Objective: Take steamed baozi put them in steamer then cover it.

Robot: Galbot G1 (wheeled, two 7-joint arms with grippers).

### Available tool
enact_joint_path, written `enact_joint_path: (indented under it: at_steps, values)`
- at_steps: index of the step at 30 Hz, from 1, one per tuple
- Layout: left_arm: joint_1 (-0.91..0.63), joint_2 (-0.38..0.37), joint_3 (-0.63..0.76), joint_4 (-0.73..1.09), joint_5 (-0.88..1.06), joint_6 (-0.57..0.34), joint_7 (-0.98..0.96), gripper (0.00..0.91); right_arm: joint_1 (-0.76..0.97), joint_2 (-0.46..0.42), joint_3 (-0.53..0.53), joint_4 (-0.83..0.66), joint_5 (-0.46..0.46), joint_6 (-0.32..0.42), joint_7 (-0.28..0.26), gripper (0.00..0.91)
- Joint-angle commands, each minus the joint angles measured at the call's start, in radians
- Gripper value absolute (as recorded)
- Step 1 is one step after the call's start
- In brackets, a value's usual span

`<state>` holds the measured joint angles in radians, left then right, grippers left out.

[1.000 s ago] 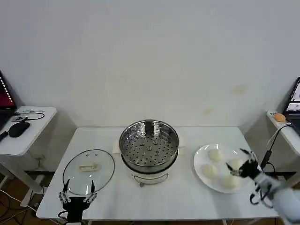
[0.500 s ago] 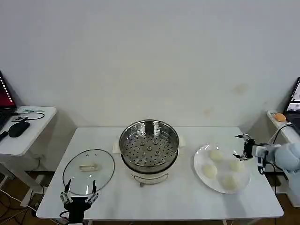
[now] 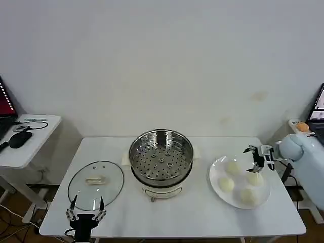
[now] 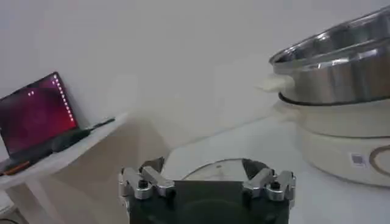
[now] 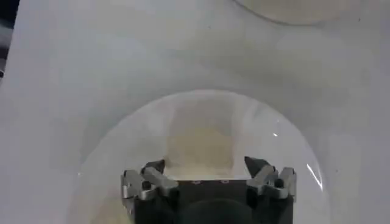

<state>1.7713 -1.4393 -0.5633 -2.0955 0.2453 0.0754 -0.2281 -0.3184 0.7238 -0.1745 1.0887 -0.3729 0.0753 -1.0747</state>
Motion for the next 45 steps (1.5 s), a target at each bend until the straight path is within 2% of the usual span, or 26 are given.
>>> enact_joint_path:
  at_steps: [1, 13, 23, 30, 32, 35, 36, 45]
  values:
    - [-0.006, 0.001, -0.007, 0.010, 0.006, -0.001, 0.004, 0.907, 0.151, 0.109, -0.197, -0.177, -0.009, 0.015, -0.055, 0.907]
    - [-0.009, 0.002, -0.011, 0.015, 0.017, -0.010, 0.009, 0.907, 0.156, 0.145, -0.225, -0.237, -0.021, 0.017, -0.021, 0.907]
    - [-0.003, 0.002, -0.019, 0.019, 0.020, -0.018, 0.004, 0.907, 0.161, 0.175, -0.233, -0.275, -0.042, 0.015, -0.016, 0.897]
    - [0.000, 0.001, -0.020, 0.016, 0.027, -0.023, 0.000, 0.907, 0.167, 0.188, -0.236, -0.296, -0.042, 0.014, 0.001, 0.776]
    - [0.000, 0.001, -0.020, 0.015, 0.027, -0.023, 0.000, 0.907, 0.166, 0.190, -0.234, -0.298, -0.041, 0.015, 0.003, 0.766]
    - [0.000, 0.002, -0.021, 0.013, 0.029, -0.023, 0.000, 0.907, 0.163, 0.193, -0.234, -0.299, -0.043, 0.014, 0.003, 0.705]
    - [0.001, 0.002, -0.021, 0.013, 0.029, -0.023, 0.000, 0.907, 0.162, 0.193, -0.235, -0.298, -0.043, 0.014, 0.003, 0.635]
    - [0.004, 0.002, -0.018, 0.009, 0.031, -0.022, -0.001, 0.907, 0.169, 0.159, -0.246, -0.248, -0.015, 0.012, -0.003, 0.615]
